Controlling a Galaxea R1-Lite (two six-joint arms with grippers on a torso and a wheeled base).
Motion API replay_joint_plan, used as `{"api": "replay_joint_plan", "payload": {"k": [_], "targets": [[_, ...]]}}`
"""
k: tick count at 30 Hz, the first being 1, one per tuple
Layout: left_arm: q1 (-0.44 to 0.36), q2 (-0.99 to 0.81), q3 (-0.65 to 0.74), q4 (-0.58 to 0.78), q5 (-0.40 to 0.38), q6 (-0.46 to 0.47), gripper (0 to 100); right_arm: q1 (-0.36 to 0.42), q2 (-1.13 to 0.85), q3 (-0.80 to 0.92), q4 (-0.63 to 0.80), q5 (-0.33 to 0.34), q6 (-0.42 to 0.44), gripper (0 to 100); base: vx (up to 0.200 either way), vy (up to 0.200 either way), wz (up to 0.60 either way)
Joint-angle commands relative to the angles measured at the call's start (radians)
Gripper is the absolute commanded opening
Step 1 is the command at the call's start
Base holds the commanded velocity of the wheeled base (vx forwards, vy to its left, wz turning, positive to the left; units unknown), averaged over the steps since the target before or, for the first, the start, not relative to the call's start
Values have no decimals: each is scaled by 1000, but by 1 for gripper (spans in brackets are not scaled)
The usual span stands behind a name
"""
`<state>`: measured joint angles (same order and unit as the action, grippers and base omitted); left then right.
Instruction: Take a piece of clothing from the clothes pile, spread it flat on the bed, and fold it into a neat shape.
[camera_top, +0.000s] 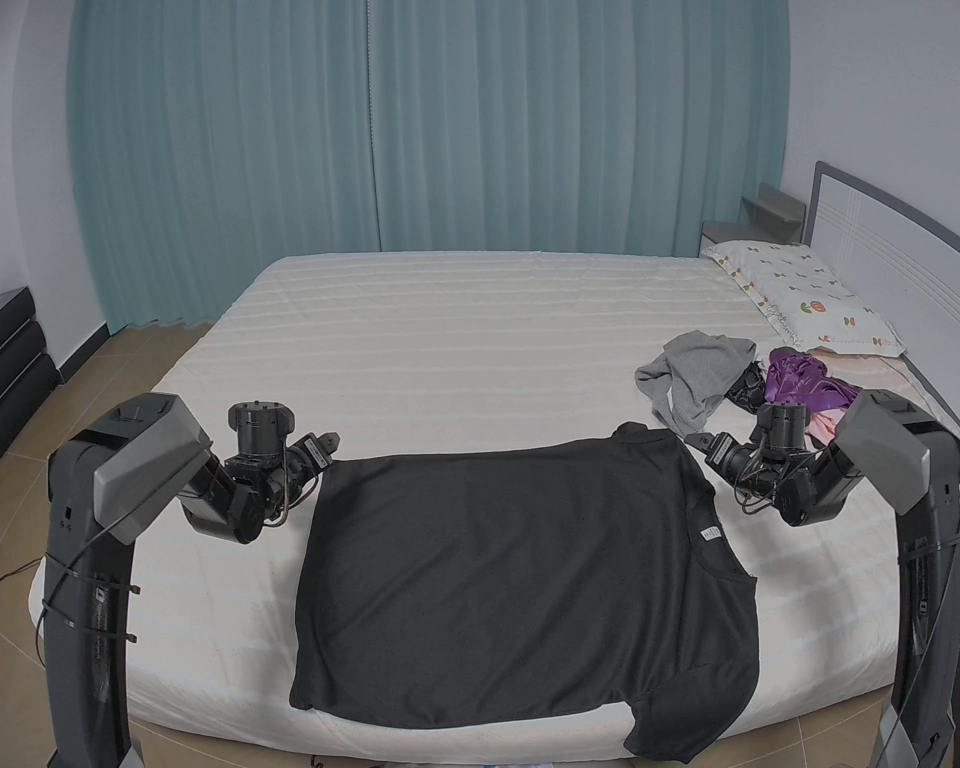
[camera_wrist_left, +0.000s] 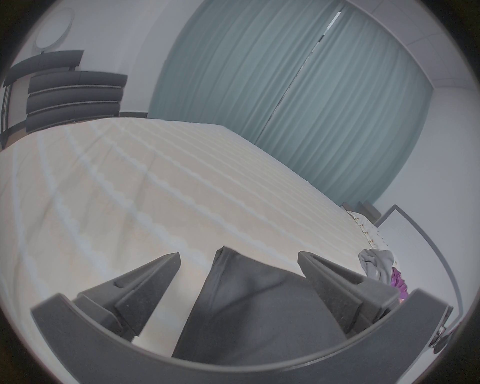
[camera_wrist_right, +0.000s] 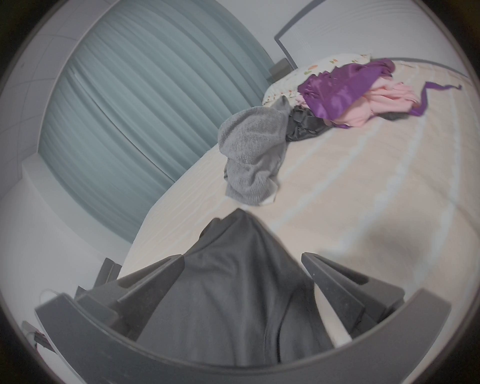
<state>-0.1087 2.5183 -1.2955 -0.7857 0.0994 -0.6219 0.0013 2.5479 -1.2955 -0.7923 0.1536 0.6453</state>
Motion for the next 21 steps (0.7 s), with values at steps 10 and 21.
{"api": "replay_joint_plan", "payload": {"k": [10,21], "targets": [[-98,-444,788,-175,-35,-275,100,88,-552,989,-370,24,143,100,0,0,0],[-135,-431,1015,-351,-90,-378,100,105,-531,1188,-476,41,185,100,-145,0,0]]}}
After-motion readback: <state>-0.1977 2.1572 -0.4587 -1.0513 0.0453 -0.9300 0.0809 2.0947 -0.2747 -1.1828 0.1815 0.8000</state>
